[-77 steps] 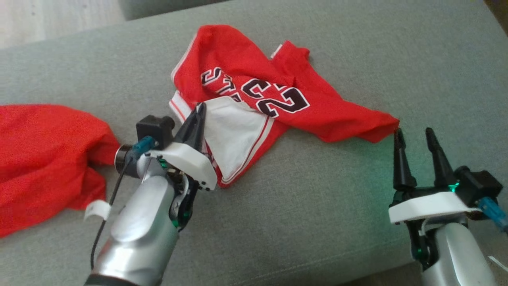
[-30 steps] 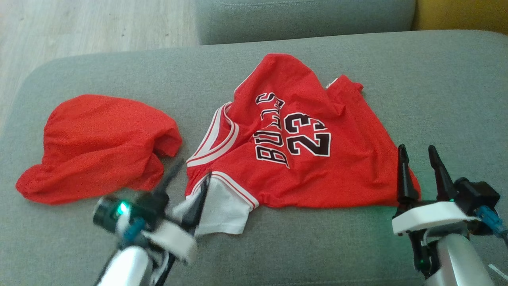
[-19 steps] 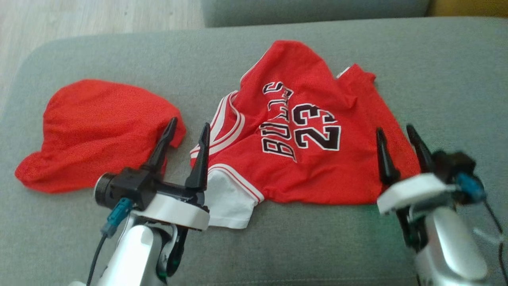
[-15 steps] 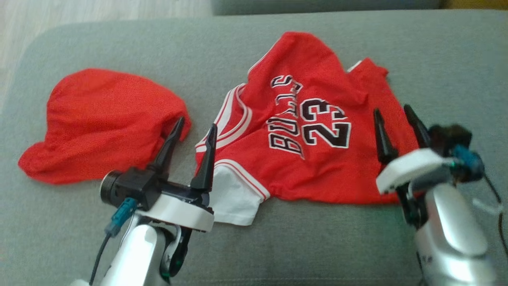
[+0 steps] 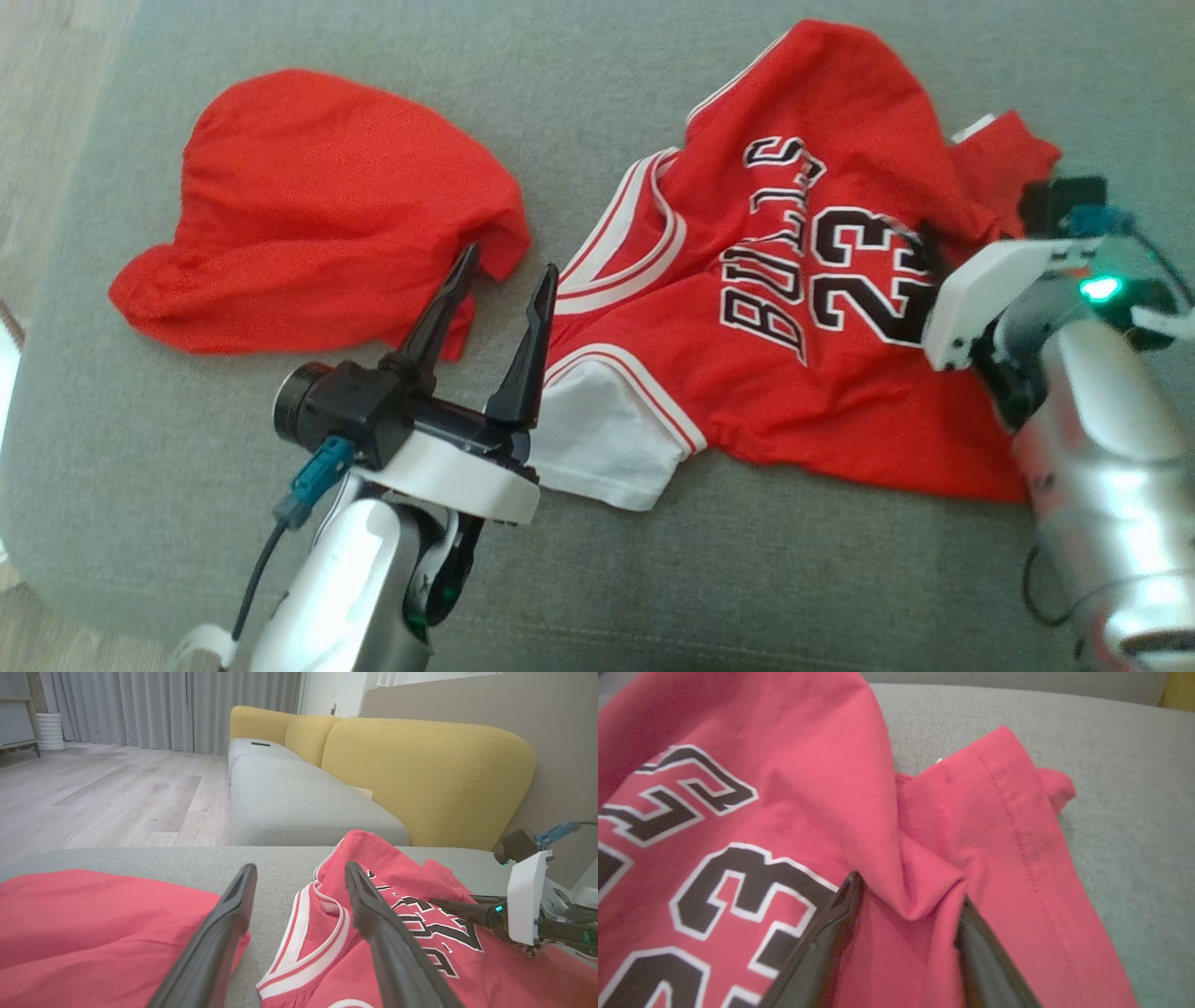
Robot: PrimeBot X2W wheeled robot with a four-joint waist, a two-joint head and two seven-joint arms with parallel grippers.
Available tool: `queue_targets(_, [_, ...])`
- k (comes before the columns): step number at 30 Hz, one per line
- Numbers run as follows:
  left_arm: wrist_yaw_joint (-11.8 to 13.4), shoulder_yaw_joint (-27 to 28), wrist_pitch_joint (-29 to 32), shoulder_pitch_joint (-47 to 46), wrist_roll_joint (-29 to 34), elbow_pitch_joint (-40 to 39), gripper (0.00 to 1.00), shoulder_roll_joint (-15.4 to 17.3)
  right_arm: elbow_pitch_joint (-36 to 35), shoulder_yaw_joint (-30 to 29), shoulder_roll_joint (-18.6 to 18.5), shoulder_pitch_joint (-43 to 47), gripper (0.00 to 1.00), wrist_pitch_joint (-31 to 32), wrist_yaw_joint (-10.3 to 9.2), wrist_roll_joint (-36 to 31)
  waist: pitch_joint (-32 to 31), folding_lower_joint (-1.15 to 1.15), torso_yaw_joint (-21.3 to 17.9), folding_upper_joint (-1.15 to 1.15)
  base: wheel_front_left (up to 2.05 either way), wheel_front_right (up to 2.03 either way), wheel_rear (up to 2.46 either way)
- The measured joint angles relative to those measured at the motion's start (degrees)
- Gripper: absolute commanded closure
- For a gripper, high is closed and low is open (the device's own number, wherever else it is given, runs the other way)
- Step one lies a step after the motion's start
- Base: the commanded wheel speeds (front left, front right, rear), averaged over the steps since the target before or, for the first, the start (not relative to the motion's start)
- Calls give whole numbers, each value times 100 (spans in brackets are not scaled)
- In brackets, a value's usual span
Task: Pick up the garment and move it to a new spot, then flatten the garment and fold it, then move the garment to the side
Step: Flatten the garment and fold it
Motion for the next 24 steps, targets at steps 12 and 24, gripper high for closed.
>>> queue_targets(12, [90,-113,0,-257,-82,-86,0,-5,481,378,-536,-1001,100,-327,0,372,339,0,203,0,0,0,0])
queue_targets(24, [148,-160,0,-316,-197,-152,0,-9,1177,389,-834,-1986,100,-1241,0,78,374,-1,340,0,0,0,0])
